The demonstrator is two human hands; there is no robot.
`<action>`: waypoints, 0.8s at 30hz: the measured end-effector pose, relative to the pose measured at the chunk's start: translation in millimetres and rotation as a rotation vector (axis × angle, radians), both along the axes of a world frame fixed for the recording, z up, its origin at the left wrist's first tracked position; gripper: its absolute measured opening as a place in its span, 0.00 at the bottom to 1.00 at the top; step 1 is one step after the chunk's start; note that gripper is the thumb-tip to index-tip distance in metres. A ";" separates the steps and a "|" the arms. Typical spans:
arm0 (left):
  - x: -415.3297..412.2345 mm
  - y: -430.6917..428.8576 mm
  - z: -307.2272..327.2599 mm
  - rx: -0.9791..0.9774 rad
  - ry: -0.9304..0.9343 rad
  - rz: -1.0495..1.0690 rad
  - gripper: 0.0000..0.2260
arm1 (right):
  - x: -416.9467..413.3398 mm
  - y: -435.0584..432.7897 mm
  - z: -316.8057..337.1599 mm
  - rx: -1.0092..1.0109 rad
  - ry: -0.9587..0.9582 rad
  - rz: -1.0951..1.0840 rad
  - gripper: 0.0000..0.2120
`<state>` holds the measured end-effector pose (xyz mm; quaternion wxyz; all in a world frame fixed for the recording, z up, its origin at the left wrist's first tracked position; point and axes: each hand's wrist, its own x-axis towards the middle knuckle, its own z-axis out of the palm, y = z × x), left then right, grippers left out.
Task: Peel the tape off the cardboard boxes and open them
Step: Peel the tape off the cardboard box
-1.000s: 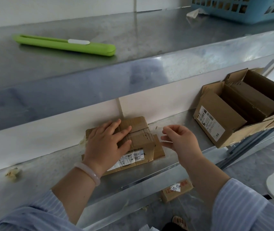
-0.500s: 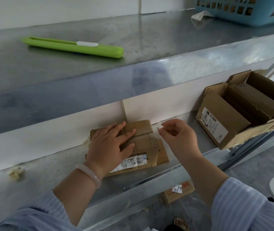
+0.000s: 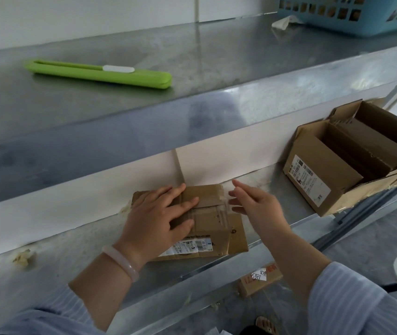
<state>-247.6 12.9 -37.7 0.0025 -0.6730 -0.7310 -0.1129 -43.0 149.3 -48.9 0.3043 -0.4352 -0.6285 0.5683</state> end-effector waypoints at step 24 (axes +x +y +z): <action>0.3 -10.0 0.9 0.041 0.010 -0.096 0.30 | -6.2 18.3 16.6 -0.243 -0.048 0.359 0.13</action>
